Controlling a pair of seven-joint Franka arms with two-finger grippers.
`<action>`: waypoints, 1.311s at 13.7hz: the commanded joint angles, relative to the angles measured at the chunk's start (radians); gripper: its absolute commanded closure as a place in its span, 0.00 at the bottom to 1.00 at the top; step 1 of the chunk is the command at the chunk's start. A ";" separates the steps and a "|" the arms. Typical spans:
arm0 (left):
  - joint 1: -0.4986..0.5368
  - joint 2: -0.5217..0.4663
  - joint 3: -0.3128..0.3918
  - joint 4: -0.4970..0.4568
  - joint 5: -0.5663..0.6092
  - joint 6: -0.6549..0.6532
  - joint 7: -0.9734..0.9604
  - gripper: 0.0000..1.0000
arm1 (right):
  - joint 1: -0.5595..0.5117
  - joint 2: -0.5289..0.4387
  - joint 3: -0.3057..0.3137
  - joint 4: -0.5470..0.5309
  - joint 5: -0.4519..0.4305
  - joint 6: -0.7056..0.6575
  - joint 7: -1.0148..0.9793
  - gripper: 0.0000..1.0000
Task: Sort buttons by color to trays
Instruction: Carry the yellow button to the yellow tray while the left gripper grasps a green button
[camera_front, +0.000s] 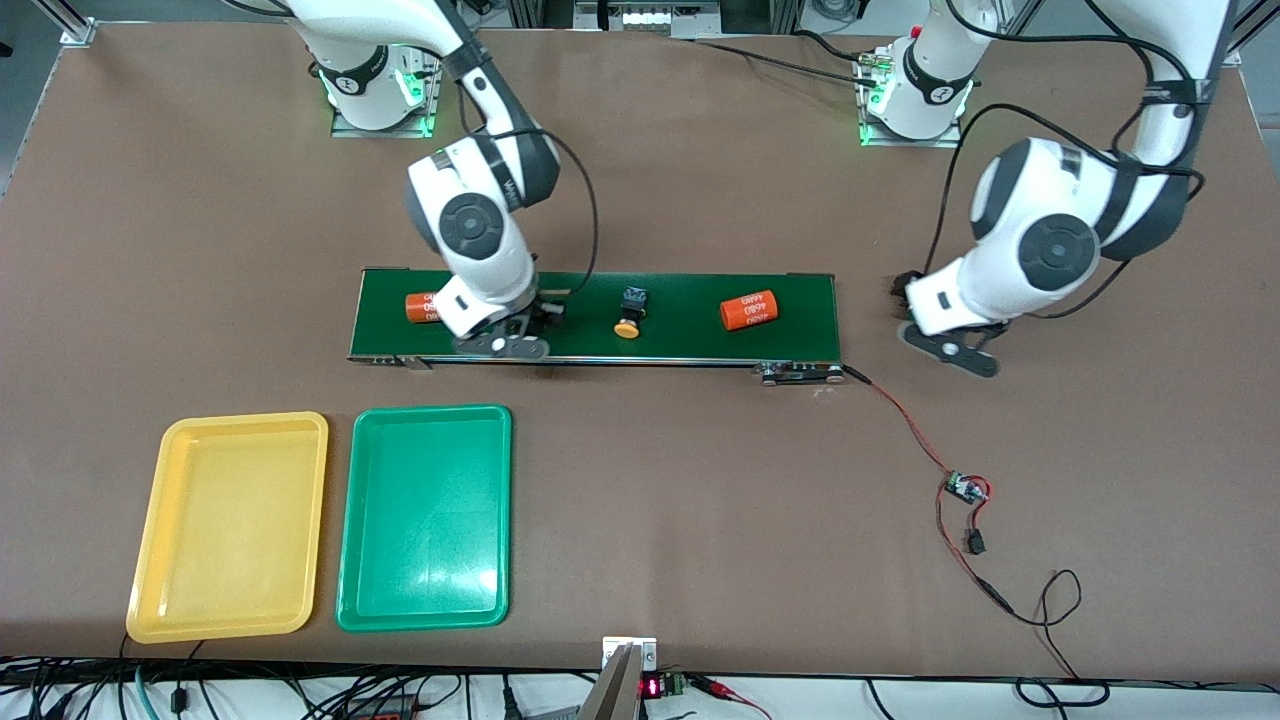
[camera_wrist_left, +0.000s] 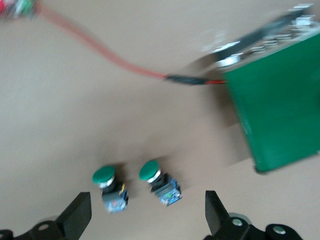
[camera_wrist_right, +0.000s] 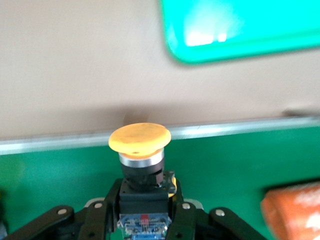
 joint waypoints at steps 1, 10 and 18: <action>-0.015 -0.007 0.042 -0.079 -0.025 -0.018 -0.067 0.00 | -0.055 0.000 -0.080 0.051 -0.003 -0.023 -0.095 0.86; -0.026 0.059 0.053 -0.303 -0.027 0.258 -0.376 0.00 | -0.400 0.142 -0.107 0.157 -0.066 -0.005 -0.681 0.86; -0.026 0.078 0.052 -0.393 -0.027 0.435 -0.388 0.51 | -0.505 0.205 -0.095 0.224 -0.061 0.038 -0.857 0.88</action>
